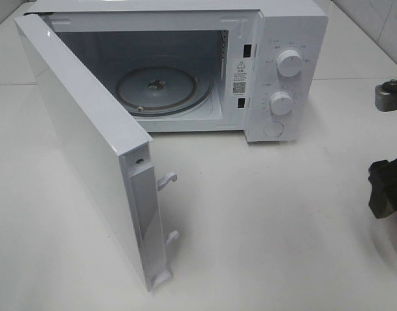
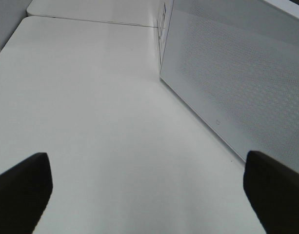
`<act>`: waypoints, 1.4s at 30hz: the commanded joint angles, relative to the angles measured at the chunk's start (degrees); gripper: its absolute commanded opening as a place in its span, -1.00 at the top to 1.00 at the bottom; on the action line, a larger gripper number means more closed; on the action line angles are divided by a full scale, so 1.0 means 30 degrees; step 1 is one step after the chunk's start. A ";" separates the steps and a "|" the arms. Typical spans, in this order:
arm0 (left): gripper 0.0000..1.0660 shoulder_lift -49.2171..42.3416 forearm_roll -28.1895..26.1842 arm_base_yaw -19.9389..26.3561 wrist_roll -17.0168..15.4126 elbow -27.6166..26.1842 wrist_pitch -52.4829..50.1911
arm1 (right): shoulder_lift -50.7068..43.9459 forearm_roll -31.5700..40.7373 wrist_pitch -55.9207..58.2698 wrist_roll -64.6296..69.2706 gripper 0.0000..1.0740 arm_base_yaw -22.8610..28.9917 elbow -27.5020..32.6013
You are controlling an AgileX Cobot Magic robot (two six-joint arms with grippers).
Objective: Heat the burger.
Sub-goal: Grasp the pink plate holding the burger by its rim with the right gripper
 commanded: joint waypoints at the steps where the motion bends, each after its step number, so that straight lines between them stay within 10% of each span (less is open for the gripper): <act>1: -0.88 -0.0019 -0.0191 0.0019 0.0000 0.0000 0.0076 | -0.0057 -0.0210 -0.0840 0.0057 -0.70 -0.1604 -0.0115; 42: -0.88 -0.0019 -0.0191 0.0019 0.0000 0.0000 0.0076 | 0.7792 -0.1394 -0.6264 0.1566 -0.54 -0.3801 0.1127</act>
